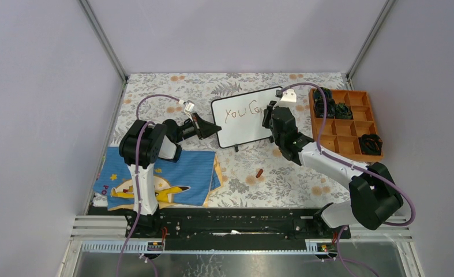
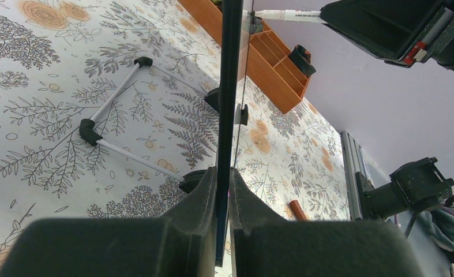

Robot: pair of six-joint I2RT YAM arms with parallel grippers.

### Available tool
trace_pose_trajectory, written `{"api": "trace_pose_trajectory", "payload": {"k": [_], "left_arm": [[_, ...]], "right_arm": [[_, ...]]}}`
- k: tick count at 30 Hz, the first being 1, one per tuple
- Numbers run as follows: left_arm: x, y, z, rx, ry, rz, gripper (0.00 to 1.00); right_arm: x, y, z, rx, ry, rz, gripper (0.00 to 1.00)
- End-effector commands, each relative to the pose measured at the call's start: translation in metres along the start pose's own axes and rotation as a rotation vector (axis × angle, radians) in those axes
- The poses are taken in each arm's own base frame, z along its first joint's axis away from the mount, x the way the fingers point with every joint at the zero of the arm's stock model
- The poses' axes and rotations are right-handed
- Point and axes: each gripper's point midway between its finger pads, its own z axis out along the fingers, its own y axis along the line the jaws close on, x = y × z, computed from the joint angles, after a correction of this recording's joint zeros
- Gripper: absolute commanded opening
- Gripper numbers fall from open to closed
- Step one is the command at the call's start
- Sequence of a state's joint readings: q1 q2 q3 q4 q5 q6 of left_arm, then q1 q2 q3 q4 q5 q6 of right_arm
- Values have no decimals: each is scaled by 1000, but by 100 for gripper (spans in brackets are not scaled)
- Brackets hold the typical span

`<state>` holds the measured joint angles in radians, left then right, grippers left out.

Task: Write a sentence on the whiteboard

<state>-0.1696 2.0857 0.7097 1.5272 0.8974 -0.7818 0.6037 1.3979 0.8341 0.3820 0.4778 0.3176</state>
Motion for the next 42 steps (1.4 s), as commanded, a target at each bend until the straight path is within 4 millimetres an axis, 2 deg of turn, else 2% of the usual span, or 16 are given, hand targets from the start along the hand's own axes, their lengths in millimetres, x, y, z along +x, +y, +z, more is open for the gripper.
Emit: {"api": "trace_pose_trajectory", "payload": {"k": [1, 11, 30, 42], "left_arm": [[4, -3, -1, 4, 10, 23, 0], [4, -3, -2, 2, 12, 23, 0], [4, -3, -1, -1, 11, 25, 0], [4, -3, -1, 0, 12, 22, 0]], "right_arm": [[-33, 3, 7, 8, -80, 28, 0], [-37, -3, 11, 25, -83, 25, 0], [-15, -18, 6, 65, -34, 16, 0], [-4, -21, 2, 60, -9, 16, 0]]}}
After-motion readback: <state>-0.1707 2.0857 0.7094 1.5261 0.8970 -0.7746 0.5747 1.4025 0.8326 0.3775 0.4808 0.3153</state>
